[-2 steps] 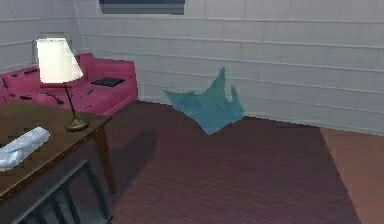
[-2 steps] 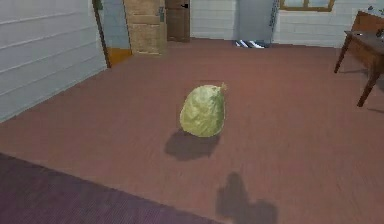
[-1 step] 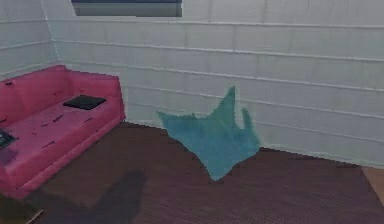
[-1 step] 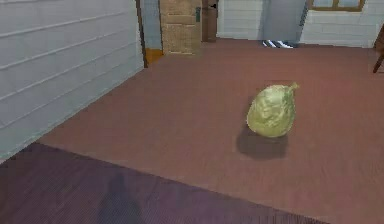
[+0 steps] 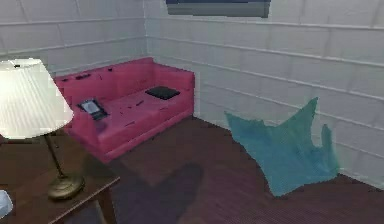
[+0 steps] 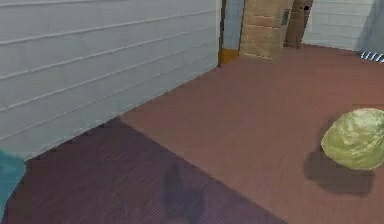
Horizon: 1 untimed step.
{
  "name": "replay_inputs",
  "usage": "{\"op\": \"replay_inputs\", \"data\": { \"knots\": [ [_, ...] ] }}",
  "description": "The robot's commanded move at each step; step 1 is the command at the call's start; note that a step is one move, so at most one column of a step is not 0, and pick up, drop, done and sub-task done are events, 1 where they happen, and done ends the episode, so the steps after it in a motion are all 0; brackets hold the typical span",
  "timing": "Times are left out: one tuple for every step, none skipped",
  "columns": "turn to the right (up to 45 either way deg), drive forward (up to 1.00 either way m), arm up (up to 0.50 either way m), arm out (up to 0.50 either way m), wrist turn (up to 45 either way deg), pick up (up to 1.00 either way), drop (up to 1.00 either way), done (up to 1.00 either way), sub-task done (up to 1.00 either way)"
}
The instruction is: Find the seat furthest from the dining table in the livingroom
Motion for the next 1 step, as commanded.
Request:
{"op": "replay_inputs", "data": {
  "knots": [
    [0.0,0.90,0.00,0.00,0.0,0.00,0.00,0.00,0.00]
  ]
}}
